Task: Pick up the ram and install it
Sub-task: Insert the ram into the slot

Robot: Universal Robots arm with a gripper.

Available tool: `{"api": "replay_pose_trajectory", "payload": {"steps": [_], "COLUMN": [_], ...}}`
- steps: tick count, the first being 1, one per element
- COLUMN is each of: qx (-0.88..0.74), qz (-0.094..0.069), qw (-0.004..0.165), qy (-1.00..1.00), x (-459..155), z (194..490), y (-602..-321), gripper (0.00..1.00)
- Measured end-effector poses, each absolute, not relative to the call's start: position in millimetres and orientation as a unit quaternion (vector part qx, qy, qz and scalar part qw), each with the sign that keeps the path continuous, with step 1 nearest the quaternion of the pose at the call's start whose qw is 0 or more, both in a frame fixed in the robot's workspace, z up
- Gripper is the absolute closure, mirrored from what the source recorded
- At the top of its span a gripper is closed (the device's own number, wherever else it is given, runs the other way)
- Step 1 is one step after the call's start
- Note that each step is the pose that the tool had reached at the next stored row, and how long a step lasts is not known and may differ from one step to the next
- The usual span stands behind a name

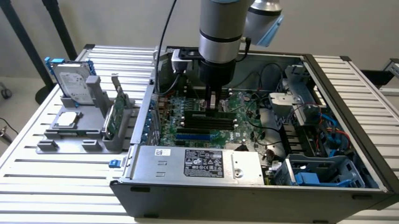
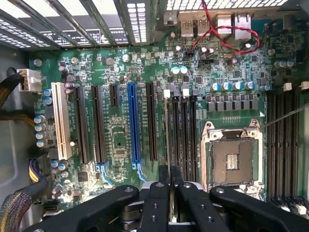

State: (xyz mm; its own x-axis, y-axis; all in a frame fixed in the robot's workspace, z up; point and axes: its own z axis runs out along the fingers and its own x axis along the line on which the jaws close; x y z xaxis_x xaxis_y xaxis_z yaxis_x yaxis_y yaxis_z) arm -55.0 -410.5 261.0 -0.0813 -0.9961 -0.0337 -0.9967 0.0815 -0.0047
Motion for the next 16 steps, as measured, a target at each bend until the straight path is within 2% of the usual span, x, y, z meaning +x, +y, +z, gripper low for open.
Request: {"api": "replay_pose_trajectory", "payload": {"steps": [16], "qx": [-0.678], "qz": [0.004], "qw": [0.008], "qy": [0.735], "x": [-52], "z": [243], "y": [-406], "gripper": [0.86]}}
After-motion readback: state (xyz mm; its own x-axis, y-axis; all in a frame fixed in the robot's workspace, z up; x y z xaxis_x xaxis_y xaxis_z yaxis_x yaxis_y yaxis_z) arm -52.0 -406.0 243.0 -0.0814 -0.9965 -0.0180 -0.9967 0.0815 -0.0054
